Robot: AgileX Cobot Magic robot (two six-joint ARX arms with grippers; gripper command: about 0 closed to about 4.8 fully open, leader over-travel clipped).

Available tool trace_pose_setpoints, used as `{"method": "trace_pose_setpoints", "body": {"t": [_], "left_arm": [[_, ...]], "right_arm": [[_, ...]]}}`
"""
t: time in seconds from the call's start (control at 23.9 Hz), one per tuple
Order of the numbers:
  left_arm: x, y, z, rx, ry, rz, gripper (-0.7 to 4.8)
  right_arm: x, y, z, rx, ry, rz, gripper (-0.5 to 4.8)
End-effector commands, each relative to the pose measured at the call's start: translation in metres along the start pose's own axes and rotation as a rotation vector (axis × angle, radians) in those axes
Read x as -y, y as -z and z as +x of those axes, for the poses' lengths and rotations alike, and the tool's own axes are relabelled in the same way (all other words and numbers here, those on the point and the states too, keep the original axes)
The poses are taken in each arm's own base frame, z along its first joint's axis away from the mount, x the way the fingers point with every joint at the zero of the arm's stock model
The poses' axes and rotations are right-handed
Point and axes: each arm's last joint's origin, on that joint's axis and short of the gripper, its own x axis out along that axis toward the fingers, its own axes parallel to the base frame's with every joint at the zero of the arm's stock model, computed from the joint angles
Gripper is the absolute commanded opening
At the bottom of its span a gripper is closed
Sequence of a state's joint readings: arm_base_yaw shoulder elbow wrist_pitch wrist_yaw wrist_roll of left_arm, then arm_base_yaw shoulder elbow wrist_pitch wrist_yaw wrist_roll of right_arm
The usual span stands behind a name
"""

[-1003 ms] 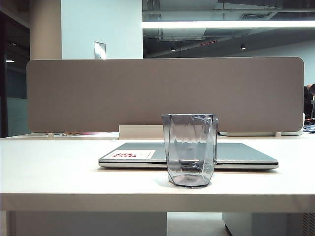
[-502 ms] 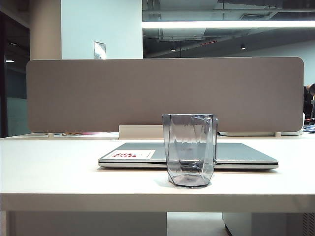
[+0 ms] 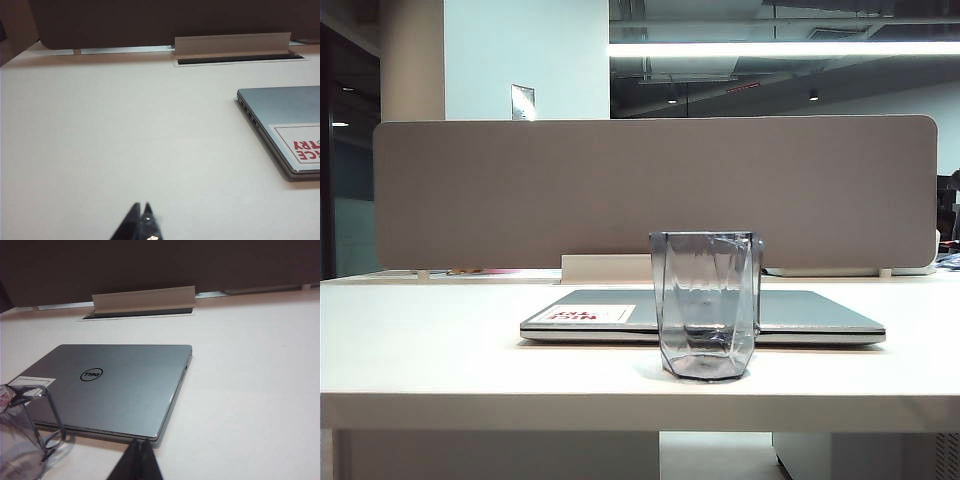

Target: Pick up the water cup and place it on the left side of the laptop.

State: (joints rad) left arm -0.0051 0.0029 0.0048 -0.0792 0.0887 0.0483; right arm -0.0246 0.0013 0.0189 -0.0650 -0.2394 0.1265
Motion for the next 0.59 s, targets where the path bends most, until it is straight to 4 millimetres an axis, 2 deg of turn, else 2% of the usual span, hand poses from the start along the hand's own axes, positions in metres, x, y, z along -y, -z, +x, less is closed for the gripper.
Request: {"method": "trace_pose_setpoints", "body": {"t": [0.04, 0.42, 0.59], "left_arm": [[0.000, -0.002, 0.000, 0.015, 0.005, -0.003, -0.06], [0.000, -0.002, 0.000, 0.015, 0.004, -0.003, -0.06], [0.000, -0.002, 0.000, 0.015, 0.005, -0.003, -0.06]], "right_arm": [[-0.005, -0.028, -0.008, 0.066, -0.007, -0.004, -0.05], [-0.012, -0.062, -0.016, 0.138, -0.024, -0.040, 0.00], [-0.014, -0.088, -0.012, 0.120, -0.017, -0.087, 0.00]]}}
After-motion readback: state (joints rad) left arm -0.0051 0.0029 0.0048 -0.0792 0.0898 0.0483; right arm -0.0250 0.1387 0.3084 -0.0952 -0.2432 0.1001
